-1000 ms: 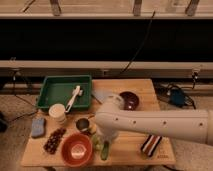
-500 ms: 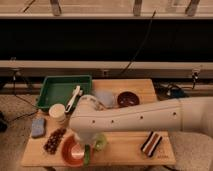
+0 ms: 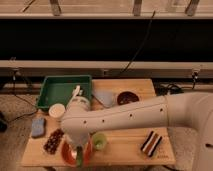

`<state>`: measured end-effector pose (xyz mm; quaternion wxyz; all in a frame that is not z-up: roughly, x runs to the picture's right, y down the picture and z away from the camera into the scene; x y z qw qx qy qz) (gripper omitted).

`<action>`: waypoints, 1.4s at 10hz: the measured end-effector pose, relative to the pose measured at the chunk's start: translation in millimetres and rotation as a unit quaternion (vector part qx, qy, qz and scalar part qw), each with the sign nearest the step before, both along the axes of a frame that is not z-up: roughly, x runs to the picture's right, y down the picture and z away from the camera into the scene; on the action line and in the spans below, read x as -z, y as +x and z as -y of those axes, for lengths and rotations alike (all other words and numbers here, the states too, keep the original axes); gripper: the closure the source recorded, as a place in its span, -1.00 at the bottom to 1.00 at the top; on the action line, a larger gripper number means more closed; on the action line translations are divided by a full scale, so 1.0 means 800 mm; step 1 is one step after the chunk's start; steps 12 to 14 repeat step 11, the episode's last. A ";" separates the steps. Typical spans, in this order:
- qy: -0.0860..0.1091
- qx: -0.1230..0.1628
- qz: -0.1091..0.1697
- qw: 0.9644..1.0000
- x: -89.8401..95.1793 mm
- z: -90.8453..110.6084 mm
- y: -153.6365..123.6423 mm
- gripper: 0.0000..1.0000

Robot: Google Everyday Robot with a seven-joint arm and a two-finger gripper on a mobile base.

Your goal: Place pepper in red bowl

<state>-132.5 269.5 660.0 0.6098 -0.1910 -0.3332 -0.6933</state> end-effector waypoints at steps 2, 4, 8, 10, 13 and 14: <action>0.001 -0.002 0.010 1.000 -0.002 0.004 -0.011 0.23; 0.005 -0.009 0.016 1.000 -0.007 0.009 -0.012 -0.21; 0.020 -0.021 0.028 0.999 -0.007 0.014 -0.007 -0.52; 0.020 -0.022 0.027 0.999 -0.008 0.014 -0.006 -0.52; 0.020 -0.022 0.027 0.999 -0.008 0.014 -0.006 -0.52; 0.020 -0.022 0.027 0.999 -0.008 0.014 -0.006 -0.52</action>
